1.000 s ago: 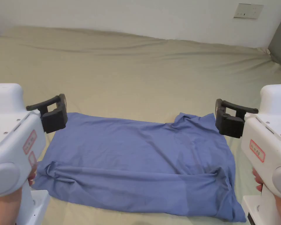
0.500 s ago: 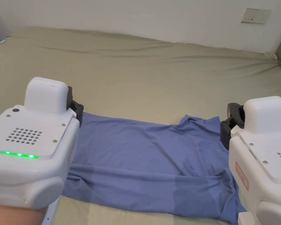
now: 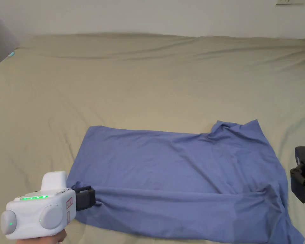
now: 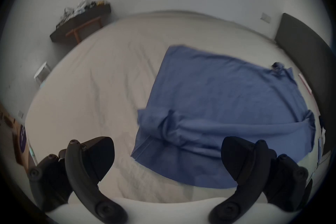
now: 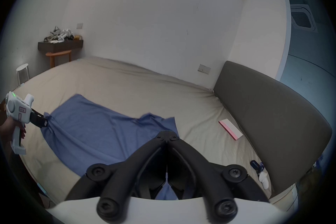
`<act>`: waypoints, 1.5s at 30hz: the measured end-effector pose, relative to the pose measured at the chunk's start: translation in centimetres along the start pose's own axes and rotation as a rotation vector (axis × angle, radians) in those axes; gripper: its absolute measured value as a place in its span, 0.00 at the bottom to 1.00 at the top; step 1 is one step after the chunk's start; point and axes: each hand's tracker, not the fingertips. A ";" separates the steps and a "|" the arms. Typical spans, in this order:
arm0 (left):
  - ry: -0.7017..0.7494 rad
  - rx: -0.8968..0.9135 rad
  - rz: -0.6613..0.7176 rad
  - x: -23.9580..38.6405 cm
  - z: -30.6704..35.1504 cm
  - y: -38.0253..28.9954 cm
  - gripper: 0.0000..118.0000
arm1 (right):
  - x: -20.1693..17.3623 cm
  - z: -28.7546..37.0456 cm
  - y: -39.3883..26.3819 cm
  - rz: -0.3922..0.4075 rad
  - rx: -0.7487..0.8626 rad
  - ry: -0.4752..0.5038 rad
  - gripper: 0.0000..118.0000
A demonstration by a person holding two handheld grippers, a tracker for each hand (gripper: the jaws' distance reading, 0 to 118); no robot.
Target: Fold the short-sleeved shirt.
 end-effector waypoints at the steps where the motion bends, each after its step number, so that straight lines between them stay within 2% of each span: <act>1: 0.015 -0.036 0.006 -0.2 -1.1 -0.1 0.98 | 0.3 -0.2 -0.4 0.001 -0.019 -0.002 0.02; 3: 0.023 -0.065 0.021 -0.6 -3.1 -0.4 0.95 | 0.8 -0.6 -1.4 0.009 -0.056 -0.014 0.02; 5: 0.020 -0.094 0.019 -0.5 -4.0 -0.6 0.78 | 1.1 -1.0 -2.3 0.026 -0.097 -0.041 0.02; 6: -0.044 -0.089 0.029 -0.6 -3.8 -0.8 0.77 | 1.4 -1.3 -2.8 0.038 -0.126 -0.051 0.02; 7: 0.015 -0.057 0.032 -0.3 -3.2 -0.8 0.68 | 1.6 -1.6 -3.2 0.044 -0.149 -0.057 0.02; 9: -0.024 -0.066 -0.009 0.4 -2.7 -0.6 0.47 | 2.0 -2.5 -4.4 0.039 -0.208 -0.065 0.02; 11: -0.010 -0.052 -0.030 0.9 -1.9 -0.5 0.33 | 2.4 -3.8 -5.6 0.019 -0.266 -0.063 0.02; 12: -0.025 -0.050 -0.033 1.2 -1.6 -0.5 0.13 | 2.2 -4.4 -6.2 0.016 -0.309 -0.063 0.02; 13: -0.012 -0.047 -0.036 1.6 -1.4 -0.7 0.07 | 2.3 -5.3 -7.0 0.016 -0.367 -0.056 0.02; 14: 0.020 -0.020 -0.058 1.7 -0.8 -0.9 0.07 | 2.5 -6.3 -8.0 -0.007 -0.398 -0.046 0.05; 15: 0.016 0.002 -0.055 1.8 -0.1 -1.0 0.07 | 2.7 -7.2 -9.1 -0.064 -0.410 -0.032 0.20; 16: 0.021 0.008 -0.053 1.9 0.5 -1.0 0.07 | 3.2 -8.2 -10.3 -0.113 -0.454 0.000 0.49; 17: 0.018 0.021 -0.049 1.9 1.1 -1.1 0.07 | 3.6 -9.6 -11.5 -0.158 -0.536 0.045 0.88; 18: 0.014 0.029 -0.048 1.9 1.4 -1.1 0.07 | 3.7 -10.8 -12.6 -0.211 -0.598 0.093 0.97; 20: 0.020 0.040 -0.064 2.1 2.1 -1.2 0.07 | 3.7 -12.5 -14.8 -0.278 -0.660 0.122 0.97; 21: 0.021 0.049 -0.072 2.2 2.4 -1.3 0.07 | 3.5 -13.4 -15.6 -0.284 -0.692 0.122 0.97; 24: 0.029 0.047 -0.093 2.6 2.7 -1.4 0.07 | 2.4 -15.1 -17.1 -0.230 -0.730 0.077 0.97; 26: 0.030 0.038 -0.093 2.2 2.2 -1.2 0.07 | 2.0 -15.8 -17.6 -0.229 -0.757 0.069 0.94; 27: 0.027 0.036 -0.089 2.2 2.2 -1.3 0.07 | 1.8 -15.8 -17.5 -0.264 -0.765 0.100 0.87; 28: 0.026 0.034 -0.088 2.2 2.2 -1.4 0.07 | 1.6 -15.6 -17.3 -0.289 -0.756 0.116 0.74; 29: 0.024 0.031 -0.090 2.2 2.2 -1.4 0.07 | 1.4 -15.3 -17.0 -0.319 -0.737 0.169 0.65; 30: 0.022 0.031 -0.094 2.0 2.0 -1.4 0.07 | 1.0 -15.1 -16.6 -0.284 -0.727 0.129 0.51; 31: 0.022 0.031 -0.098 2.0 2.1 -1.4 0.07 | 0.8 -14.9 -16.4 -0.254 -0.702 0.163 0.29; 32: 0.016 0.030 -0.100 1.9 2.3 -1.4 0.07 | 0.6 -14.0 -15.7 -0.272 -0.680 0.232 0.09; 34: 0.009 0.029 -0.100 1.7 2.9 -1.1 0.07 | 0.5 -13.6 -15.0 -0.265 -0.687 0.193 0.09; 36: -0.004 0.043 -0.100 1.6 4.1 -0.8 0.07 | 1.1 -12.5 -13.9 -0.242 -0.679 0.198 0.09; 40: -0.021 0.048 -0.118 1.3 6.1 -0.4 0.07 | 3.0 -9.8 -11.5 -0.265 -0.649 0.209 0.09; 45: -0.055 -0.020 -0.142 0.1 7.6 -1.7 0.07 | 4.3 -5.7 -10.0 -0.231 -0.667 0.208 0.09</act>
